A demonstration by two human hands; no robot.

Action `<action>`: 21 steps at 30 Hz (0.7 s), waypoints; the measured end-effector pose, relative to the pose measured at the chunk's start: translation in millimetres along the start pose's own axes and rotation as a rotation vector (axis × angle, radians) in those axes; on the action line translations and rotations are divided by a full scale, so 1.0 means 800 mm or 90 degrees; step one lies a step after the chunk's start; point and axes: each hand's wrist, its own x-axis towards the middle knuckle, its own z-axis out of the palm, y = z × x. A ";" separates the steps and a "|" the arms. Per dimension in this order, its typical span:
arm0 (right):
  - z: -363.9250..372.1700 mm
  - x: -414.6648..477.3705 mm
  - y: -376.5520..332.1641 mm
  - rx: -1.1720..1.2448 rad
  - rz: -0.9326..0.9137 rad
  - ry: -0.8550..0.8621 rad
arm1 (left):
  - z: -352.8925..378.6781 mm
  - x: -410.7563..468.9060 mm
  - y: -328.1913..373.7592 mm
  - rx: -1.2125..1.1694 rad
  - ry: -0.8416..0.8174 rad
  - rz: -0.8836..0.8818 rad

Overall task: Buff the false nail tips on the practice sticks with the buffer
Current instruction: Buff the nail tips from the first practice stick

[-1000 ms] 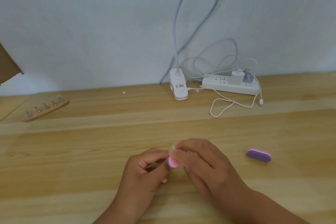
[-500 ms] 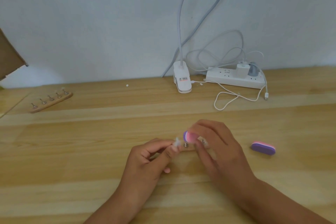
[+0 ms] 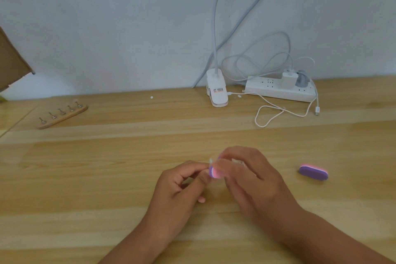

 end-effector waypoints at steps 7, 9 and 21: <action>-0.001 0.002 -0.006 0.045 -0.017 -0.009 | -0.001 0.000 0.003 -0.014 -0.019 -0.007; -0.001 0.001 -0.004 0.018 -0.025 -0.019 | 0.000 0.000 0.004 -0.022 -0.027 -0.007; -0.002 0.001 0.003 0.058 0.028 -0.003 | -0.002 0.002 0.004 -0.071 -0.023 -0.031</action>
